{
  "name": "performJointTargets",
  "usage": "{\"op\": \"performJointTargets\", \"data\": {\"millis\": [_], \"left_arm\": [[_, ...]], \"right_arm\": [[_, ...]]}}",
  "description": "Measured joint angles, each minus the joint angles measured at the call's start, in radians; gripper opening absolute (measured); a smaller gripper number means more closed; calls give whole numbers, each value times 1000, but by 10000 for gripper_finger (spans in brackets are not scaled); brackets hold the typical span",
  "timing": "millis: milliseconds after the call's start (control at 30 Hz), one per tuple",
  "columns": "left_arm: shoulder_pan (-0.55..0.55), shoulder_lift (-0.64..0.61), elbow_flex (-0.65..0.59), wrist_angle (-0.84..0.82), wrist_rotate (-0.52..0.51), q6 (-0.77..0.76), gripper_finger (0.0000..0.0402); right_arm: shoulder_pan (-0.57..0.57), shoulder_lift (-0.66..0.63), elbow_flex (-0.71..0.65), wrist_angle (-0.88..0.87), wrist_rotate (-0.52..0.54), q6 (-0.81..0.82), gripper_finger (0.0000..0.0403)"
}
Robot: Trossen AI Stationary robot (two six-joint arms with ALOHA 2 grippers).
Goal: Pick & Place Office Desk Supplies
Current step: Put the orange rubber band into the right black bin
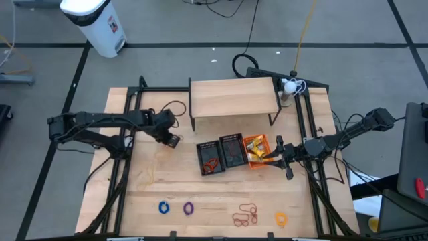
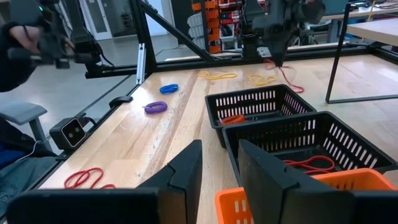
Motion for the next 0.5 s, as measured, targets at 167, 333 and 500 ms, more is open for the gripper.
{"op": "performJointTargets", "data": {"millis": [167,333,500], "left_arm": [[-25,-38,81,-13,23,40,2],[-85,-63,139,-5,59,65,1],[-145,-84,188,11,145,108,1]], "right_arm": [[0,0,0,0,0,0,93],[0,2,0,0,0,0,93],[0,3,0,0,0,0,93]]}}
